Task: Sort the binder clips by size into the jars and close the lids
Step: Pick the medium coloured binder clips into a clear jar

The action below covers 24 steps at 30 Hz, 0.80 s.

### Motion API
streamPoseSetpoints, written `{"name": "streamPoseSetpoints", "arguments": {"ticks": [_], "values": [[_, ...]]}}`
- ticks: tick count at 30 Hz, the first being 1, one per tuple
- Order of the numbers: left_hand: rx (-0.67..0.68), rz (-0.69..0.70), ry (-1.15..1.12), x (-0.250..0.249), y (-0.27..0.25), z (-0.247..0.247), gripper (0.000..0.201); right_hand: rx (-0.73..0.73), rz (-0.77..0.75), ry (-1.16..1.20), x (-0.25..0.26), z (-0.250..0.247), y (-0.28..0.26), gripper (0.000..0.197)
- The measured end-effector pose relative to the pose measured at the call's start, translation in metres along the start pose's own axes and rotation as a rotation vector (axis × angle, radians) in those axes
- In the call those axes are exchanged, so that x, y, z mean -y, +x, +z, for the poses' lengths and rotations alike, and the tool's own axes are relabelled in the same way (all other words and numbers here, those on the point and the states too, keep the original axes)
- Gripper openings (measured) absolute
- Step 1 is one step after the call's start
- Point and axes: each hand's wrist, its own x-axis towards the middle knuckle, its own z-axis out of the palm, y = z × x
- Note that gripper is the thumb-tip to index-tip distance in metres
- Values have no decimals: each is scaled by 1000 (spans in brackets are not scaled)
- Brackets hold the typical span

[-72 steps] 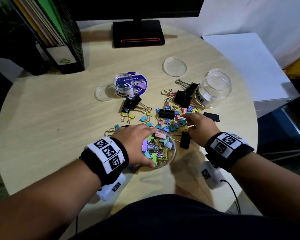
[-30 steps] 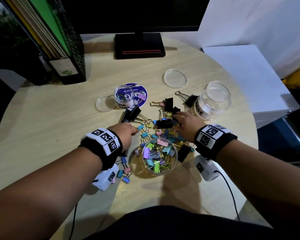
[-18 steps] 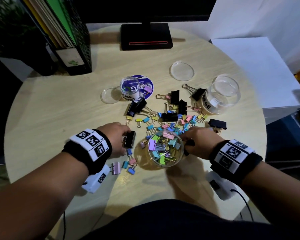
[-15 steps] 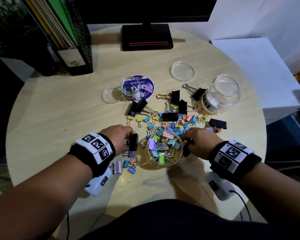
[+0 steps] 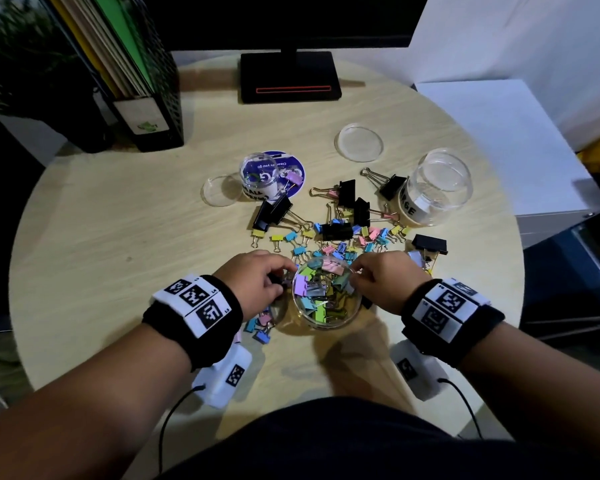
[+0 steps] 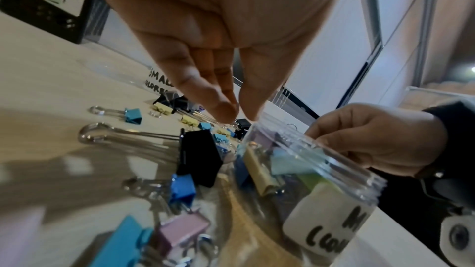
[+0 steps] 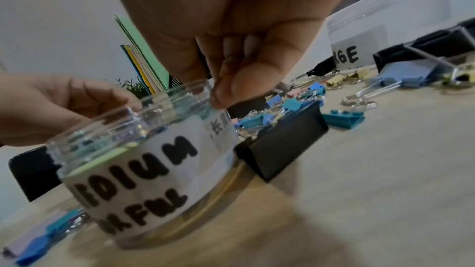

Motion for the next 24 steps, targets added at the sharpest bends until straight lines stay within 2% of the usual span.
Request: {"name": "streamPoseSetpoints", "arguments": {"ticks": [8,11,16,18,20,23,24], "values": [[49,-34,-213,4,-3,3,40,-8,-12,-22,3,2,2,23],[-2,-27,-295,5,-1,2,25,-12,-21,-52,8,-1,2,20],[-79,-42,-465,8,4,-11,16,-125,-43,11,22,-16,8,20],[-108,-59,-532,12,5,-16,32,-192,-75,61,28,-23,11,21],[-74,-112,-602,16,5,-21,42,-232,-112,92,35,-28,13,21],[27,-177,-682,17,1,-26,25,-228,-139,108,44,-31,14,20],[61,-197,-715,18,-1,-27,29,-219,-139,110,46,-31,14,19]]}}
